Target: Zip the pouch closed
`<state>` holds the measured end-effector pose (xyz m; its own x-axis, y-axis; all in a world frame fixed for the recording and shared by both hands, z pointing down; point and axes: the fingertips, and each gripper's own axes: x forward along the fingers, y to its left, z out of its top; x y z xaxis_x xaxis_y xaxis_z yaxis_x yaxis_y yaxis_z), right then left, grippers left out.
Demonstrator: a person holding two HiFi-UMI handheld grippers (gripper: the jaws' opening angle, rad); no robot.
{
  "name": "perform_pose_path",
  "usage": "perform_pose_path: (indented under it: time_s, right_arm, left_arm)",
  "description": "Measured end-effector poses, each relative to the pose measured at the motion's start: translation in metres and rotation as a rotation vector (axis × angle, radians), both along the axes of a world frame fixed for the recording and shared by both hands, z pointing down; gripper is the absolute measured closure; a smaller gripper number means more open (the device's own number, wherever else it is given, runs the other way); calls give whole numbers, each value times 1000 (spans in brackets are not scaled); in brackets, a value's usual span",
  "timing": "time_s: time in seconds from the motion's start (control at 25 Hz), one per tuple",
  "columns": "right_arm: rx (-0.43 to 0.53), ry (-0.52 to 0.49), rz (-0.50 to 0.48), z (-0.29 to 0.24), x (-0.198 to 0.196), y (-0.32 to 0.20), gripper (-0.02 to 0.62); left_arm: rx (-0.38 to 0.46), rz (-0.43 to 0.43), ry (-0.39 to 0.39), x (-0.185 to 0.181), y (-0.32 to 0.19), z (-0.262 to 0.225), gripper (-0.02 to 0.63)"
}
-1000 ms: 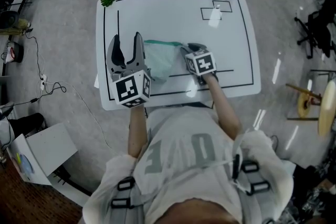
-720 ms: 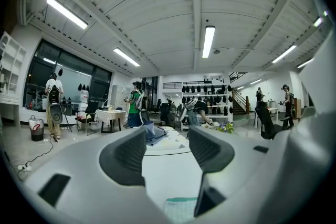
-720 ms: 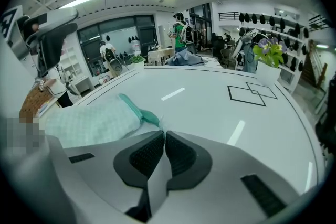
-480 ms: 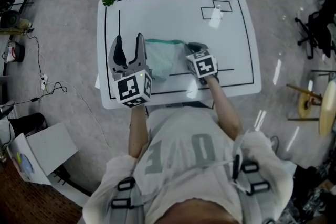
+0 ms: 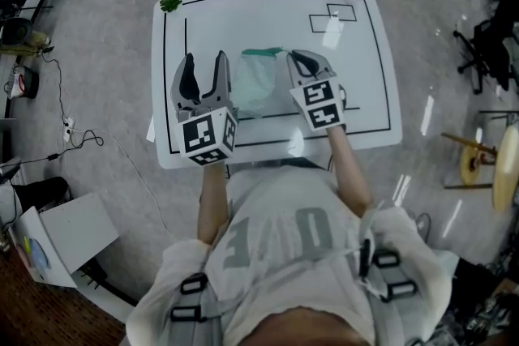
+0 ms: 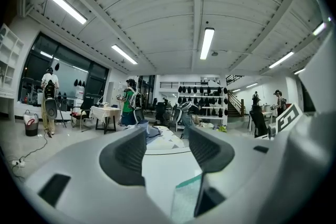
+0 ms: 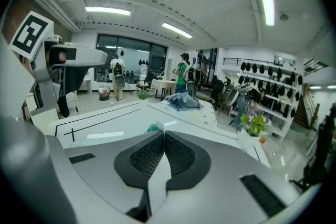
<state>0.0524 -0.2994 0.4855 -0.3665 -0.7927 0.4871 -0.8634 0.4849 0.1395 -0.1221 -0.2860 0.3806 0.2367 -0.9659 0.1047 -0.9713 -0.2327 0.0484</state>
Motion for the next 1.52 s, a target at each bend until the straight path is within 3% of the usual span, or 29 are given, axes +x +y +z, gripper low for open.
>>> perform_pose_path:
  time_s: [0.28,0.56,0.72,0.96,1.04,1.2,1.36,1.52]
  right_arm:
    - [222,9,-82,-75,-12,9,586]
    - [365,41,-168,-125,-25,24,584]
    - [407,76,-197,-138,-31,32,585]
    - [459,79,-287,-151,-45,45,586]
    - [465,82,-318,-152,-50,49,584]
    - [461,90,-354,-151,-58,56,586]
    - [463,98,-365,-150,-63,58,586]
    - [468,111,-346,-149,-61,56,586]
  left_arm:
    - [4,80,94,18,6,-20,371]
    - [-31,226,275,48,12,-32,371]
    - [-91,334,509,65,19,-32,371]
    - [-205,443,1028,77,24,-45,371]
    - [-234,463,1169,78,25,-46,371]
    - [-254,481,1292,78,28,-45,373]
    - [-278,526,1462,80,28,-51,372]
    - [-316,541,1569,85,30,-47,373]
